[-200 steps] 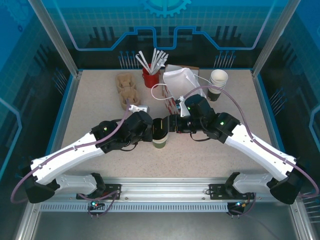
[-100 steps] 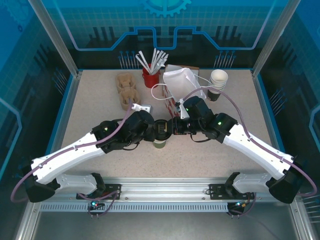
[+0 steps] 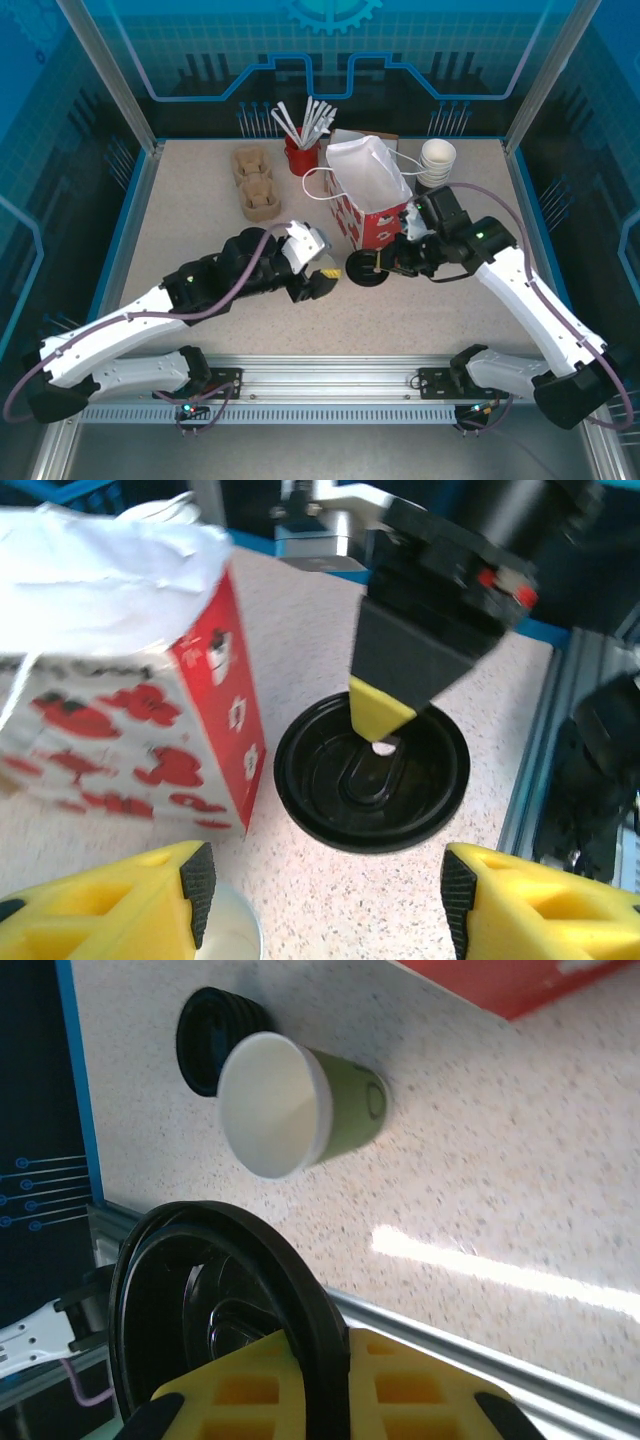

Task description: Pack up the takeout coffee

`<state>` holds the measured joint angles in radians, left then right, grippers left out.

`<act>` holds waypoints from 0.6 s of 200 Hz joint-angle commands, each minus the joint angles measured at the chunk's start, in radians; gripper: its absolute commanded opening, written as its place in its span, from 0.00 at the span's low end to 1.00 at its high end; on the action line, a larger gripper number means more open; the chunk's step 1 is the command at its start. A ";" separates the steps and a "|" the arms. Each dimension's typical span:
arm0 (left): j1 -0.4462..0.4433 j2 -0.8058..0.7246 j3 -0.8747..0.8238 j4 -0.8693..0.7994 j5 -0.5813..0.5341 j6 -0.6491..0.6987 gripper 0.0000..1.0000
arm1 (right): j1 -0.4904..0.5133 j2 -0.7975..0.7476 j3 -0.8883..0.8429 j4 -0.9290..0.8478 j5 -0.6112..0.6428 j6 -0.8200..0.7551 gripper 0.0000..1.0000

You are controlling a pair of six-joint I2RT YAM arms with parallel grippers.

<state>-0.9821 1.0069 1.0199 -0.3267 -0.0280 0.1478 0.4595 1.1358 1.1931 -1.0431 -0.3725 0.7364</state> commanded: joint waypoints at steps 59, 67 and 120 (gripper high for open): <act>-0.049 0.130 -0.015 0.176 0.151 0.604 0.62 | -0.185 -0.040 -0.009 -0.264 -0.269 -0.185 0.00; -0.057 0.145 -0.009 0.178 0.137 0.628 0.62 | -0.189 -0.037 -0.015 -0.265 -0.274 -0.190 0.00; -0.072 0.187 -0.010 0.220 0.112 0.696 0.50 | -0.194 -0.011 -0.031 -0.259 -0.299 -0.209 0.00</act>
<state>-1.0451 1.1904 0.9798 -0.1719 0.0937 0.7727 0.2802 1.1114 1.1770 -1.2758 -0.6228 0.5556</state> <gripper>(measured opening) 0.531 0.126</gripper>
